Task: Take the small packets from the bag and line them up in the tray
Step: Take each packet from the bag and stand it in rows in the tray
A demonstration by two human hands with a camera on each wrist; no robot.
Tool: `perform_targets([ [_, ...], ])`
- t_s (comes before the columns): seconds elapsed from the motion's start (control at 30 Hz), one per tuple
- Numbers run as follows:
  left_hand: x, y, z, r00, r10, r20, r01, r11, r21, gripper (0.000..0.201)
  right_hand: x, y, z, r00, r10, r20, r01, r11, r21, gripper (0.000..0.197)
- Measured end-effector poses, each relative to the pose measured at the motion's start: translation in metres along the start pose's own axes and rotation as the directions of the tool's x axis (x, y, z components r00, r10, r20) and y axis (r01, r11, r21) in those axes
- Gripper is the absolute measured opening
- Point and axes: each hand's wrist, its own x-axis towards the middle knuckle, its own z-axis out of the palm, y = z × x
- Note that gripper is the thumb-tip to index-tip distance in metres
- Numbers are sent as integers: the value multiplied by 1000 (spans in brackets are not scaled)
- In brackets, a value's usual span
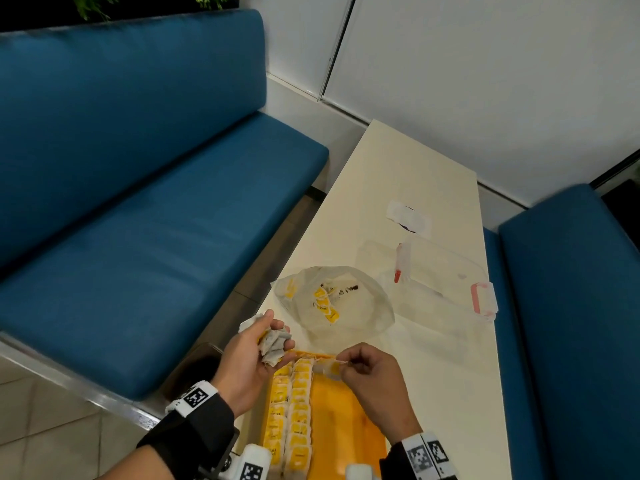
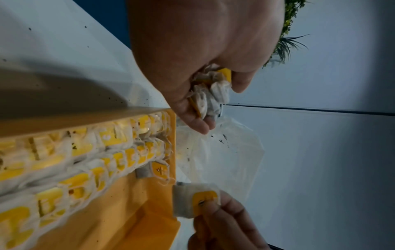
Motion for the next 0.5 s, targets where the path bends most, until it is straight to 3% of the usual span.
perform_targets([
  [0.2, -2, -1, 2, 999, 27, 18, -28, 997, 76, 30, 0, 25, 4, 982, 128, 137, -103, 979, -177, 22],
  [0.37, -3, -5, -1, 999, 35, 3, -35, 988, 150, 31, 9, 37, 20, 955, 260, 143, -252, 965, -73, 25],
  [0.5, -3, -6, -4, 999, 32, -10, -30, 984, 173, 32, 19, 47, 31, 928, 347, 138, -355, 934, 40, 16],
])
